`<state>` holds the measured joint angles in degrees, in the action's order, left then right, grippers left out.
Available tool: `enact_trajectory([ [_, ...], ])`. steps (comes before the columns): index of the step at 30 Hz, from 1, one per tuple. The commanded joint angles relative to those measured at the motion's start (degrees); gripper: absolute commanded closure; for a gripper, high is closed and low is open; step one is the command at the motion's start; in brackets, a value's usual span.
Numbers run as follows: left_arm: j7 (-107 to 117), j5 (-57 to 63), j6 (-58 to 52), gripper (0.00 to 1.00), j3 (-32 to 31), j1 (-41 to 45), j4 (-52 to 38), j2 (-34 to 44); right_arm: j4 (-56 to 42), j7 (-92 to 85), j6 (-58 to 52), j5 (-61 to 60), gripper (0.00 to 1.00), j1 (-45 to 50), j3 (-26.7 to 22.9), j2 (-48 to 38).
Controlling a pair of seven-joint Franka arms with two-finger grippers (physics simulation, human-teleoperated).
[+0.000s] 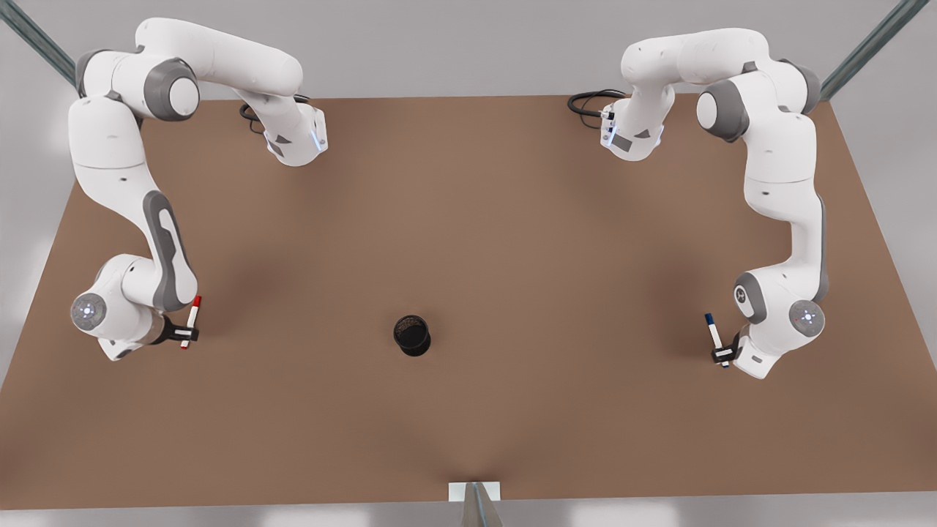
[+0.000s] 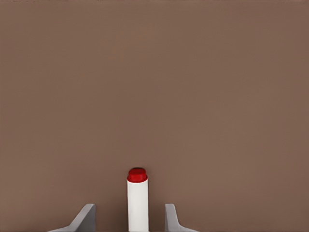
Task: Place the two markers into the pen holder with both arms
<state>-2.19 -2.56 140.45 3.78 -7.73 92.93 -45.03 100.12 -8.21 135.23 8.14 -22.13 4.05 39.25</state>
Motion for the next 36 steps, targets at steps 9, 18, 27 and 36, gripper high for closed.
enact_trajectory([
  [9,-0.4,0.0,0.2,0.79,-0.1,0.1,0.0,-0.2,0.0,-2.4,4.1,0.1,0.49,-0.5,0.0,1.1],
  [18,-7.7,-0.2,-9.1,0.79,-3.2,1.1,-1.9,5.8,0.2,-2.2,4.0,0.1,0.72,-0.5,0.1,1.2],
  [27,-25.9,-0.5,-20.6,0.79,-22.3,2.5,-12.3,11.8,-0.5,-4.7,1.2,-0.2,0.75,-1.4,2.3,-2.2],
  [36,-37.2,-20.0,17.2,0.79,-36.9,15.1,-18.7,1.2,-5.5,2.8,-10.9,-0.4,0.75,-1.5,11.0,-10.6],
])
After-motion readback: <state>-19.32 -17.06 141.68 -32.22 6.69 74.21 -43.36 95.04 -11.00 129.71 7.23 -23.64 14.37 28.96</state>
